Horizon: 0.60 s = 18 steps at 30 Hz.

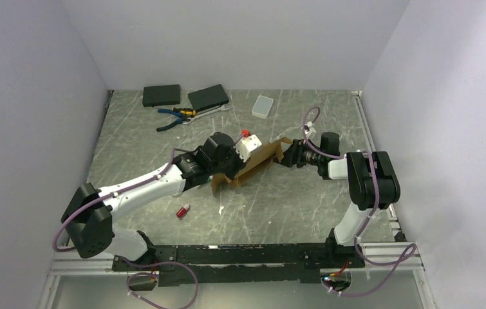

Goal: Fold the paper box

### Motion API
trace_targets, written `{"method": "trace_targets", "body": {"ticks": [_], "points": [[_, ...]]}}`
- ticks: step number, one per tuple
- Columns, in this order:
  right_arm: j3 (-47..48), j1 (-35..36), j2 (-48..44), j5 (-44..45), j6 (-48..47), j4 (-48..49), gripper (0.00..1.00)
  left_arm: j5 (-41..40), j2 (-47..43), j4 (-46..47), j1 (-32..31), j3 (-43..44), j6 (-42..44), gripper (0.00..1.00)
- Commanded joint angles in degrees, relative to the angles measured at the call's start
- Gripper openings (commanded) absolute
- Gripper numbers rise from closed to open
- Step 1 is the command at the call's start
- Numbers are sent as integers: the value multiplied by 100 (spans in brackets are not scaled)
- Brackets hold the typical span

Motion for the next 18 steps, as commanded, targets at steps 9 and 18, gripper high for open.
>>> {"method": "trace_targets", "body": {"ticks": [9, 18], "points": [[-14, 147, 426, 128, 533, 1670, 64, 939, -169, 1, 407, -56, -408, 0], [70, 301, 597, 387, 532, 2173, 61, 1481, -58, 31, 756, -67, -532, 0]]}}
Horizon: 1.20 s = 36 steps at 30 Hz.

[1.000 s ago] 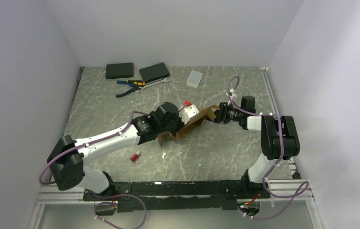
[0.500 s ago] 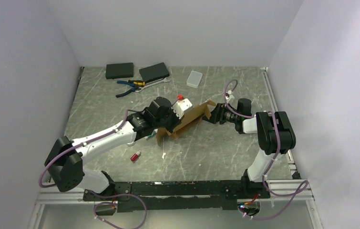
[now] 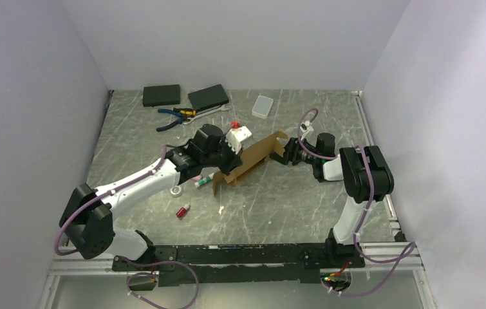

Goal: Fold the paper box

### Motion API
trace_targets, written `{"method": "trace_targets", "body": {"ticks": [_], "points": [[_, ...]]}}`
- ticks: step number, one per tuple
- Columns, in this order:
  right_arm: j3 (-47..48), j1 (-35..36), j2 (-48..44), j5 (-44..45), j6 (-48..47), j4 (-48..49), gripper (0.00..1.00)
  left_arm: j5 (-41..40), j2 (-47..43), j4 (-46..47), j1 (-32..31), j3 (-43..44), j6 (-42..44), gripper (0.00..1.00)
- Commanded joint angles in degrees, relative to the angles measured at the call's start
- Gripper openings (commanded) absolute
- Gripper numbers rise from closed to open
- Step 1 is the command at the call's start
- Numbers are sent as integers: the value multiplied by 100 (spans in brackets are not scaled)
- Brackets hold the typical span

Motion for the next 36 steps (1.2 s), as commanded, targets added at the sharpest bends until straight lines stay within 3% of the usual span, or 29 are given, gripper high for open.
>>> {"method": "trace_targets", "body": {"ticks": [1, 16, 24, 36], "points": [[202, 112, 112, 116, -25, 633, 61, 515, 14, 9, 149, -20, -175, 0], [464, 375, 463, 109, -557, 897, 51, 1087, 218, -53, 632, 66, -493, 0], [375, 378, 397, 402, -871, 1003, 62, 1313, 284, -57, 805, 115, -579, 0], [229, 449, 785, 200, -921, 2196, 67, 1549, 381, -68, 900, 164, -637, 0]]}}
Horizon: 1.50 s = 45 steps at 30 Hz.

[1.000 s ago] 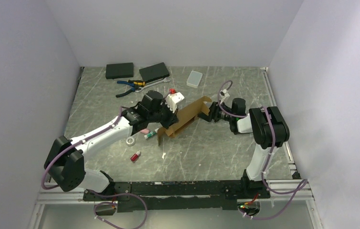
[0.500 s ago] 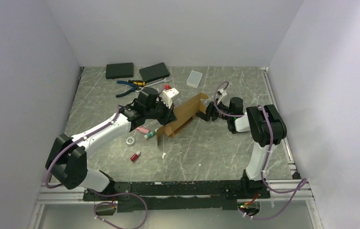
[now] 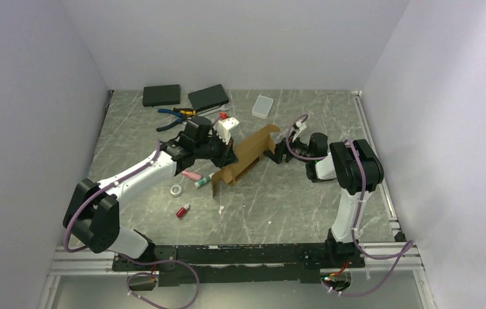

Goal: Fold the paper box

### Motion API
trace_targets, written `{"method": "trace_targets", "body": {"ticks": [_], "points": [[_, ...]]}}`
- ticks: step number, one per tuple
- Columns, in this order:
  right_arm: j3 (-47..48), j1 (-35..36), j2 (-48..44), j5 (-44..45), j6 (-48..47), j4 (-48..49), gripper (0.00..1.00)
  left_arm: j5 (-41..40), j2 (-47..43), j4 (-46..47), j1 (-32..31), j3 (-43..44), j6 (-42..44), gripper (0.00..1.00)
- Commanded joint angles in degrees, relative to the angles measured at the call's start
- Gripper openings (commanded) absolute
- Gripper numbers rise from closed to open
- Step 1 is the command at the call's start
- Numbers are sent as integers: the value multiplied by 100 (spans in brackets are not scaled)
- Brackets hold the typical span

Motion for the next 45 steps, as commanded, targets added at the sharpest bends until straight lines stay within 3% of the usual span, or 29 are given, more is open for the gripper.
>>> {"method": "trace_targets", "body": {"ticks": [1, 11, 19, 31, 39, 42, 45], "points": [[-36, 56, 112, -128, -105, 1011, 67, 301, 123, -126, 32, 146, -166, 0], [59, 108, 430, -247, 141, 1457, 68, 496, 190, -115, 135, 189, -315, 0], [249, 194, 784, -362, 655, 1965, 61, 623, 269, -149, 209, 224, -371, 0], [383, 219, 901, -732, 759, 2156, 27, 678, 238, -80, 314, 209, -489, 0], [314, 213, 813, -755, 839, 2345, 14, 714, 132, -13, 427, 188, -653, 1], [284, 206, 717, -734, 768, 2234, 6, 718, 49, -13, 473, 191, -712, 4], [239, 210, 557, -728, 647, 2068, 0, 680, -38, -26, 513, 199, -786, 14]]}}
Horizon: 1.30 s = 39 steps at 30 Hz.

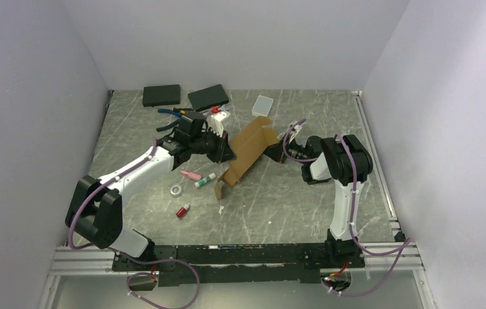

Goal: Fold the paper box

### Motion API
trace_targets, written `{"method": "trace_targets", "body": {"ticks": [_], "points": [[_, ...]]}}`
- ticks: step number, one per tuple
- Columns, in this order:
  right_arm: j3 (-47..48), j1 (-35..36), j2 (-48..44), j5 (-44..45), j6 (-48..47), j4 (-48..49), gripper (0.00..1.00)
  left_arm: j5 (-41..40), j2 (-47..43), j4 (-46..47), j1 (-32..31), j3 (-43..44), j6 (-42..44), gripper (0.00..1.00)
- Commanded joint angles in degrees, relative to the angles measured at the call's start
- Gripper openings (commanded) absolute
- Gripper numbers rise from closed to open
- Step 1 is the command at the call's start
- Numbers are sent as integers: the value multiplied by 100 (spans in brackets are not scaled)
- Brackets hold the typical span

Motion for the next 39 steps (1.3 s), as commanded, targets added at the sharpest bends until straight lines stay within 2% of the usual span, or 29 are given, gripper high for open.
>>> {"method": "trace_targets", "body": {"ticks": [1, 5, 12, 16, 20, 22, 29, 36, 39], "points": [[32, 60, -434, -286, -58, 303, 0, 50, -257, -101, 62, 97, -161, 18], [-18, 56, -810, -365, -502, -393, 0, -26, -437, -122, 126, 119, -285, 40], [95, 50, -1589, -408, -1682, -2515, 0, -432, -1000, -90, 200, 8, -449, 83], [334, 51, -2061, -395, -2358, -4113, 0, -796, -1599, -36, 222, -177, -498, 97], [538, 54, -2498, -367, -3087, -5442, 0, -1209, -2212, 21, 231, -413, -531, 100], [569, 45, -2700, -392, -3087, -5744, 0, -1374, -2467, 7, 231, -490, -550, 100], [1503, 69, -3100, -8, -3886, -8294, 0, -1773, -3153, -318, 231, -643, -719, 100], [2685, 53, -3176, 946, -5416, -11705, 0, -1865, -3875, -492, 231, -1049, -1171, 99], [2935, 61, -3264, 1571, -5842, -12704, 0, -1845, -4060, -523, 231, -1363, -1445, 100]]}}
